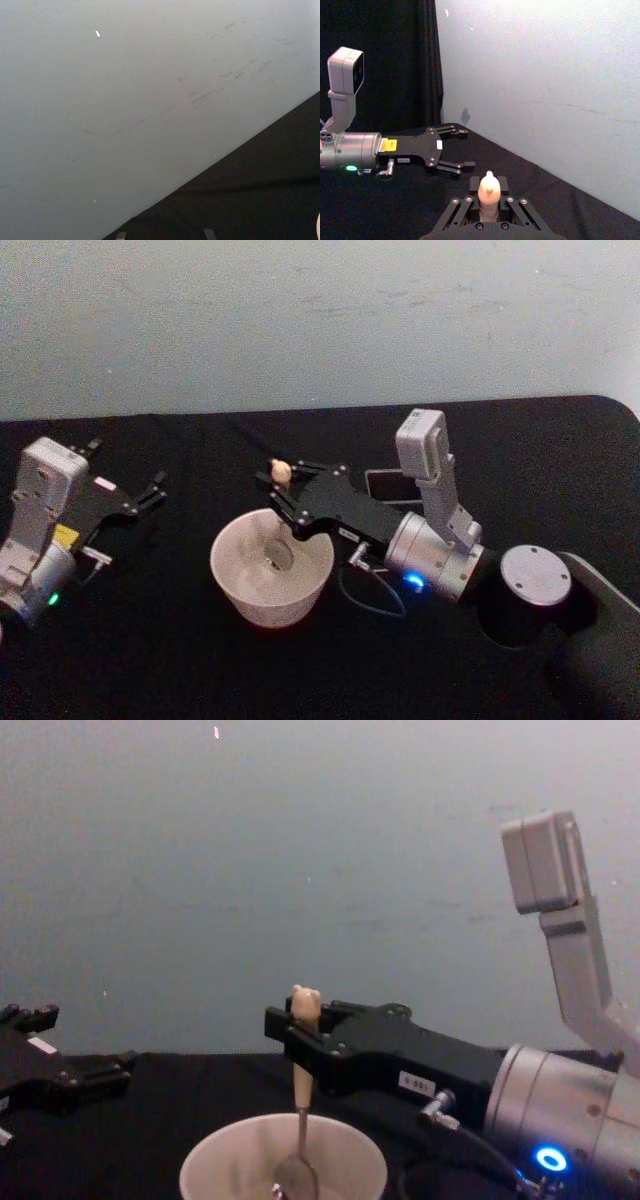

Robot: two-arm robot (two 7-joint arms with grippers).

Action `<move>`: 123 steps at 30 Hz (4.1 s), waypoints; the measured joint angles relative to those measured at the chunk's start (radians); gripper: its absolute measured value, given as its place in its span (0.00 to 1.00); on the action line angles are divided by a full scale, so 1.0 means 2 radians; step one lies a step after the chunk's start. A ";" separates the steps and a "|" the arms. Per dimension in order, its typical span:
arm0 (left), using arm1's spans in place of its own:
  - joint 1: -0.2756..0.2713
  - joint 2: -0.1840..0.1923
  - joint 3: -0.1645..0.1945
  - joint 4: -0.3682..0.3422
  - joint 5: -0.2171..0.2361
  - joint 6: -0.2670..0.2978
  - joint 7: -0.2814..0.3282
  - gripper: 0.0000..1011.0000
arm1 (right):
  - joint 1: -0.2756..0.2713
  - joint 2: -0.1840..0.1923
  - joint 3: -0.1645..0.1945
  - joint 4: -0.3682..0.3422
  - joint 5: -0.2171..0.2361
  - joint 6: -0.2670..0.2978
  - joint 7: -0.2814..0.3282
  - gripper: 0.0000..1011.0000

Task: Pick up the stirring spoon with one hand, stir inside the cup, then place it back in its original position.

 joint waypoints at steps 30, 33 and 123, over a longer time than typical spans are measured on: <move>0.000 0.000 0.000 0.000 0.000 0.000 0.000 0.99 | -0.044 0.043 0.012 -0.062 0.015 0.013 0.022 0.21; 0.000 0.000 0.000 0.000 0.000 0.000 0.000 0.99 | -0.047 0.044 0.008 -0.068 0.018 0.015 0.026 0.21; 0.000 0.000 0.000 0.000 0.000 0.000 0.000 0.99 | -0.050 0.127 0.104 -0.145 0.073 -0.030 0.024 0.21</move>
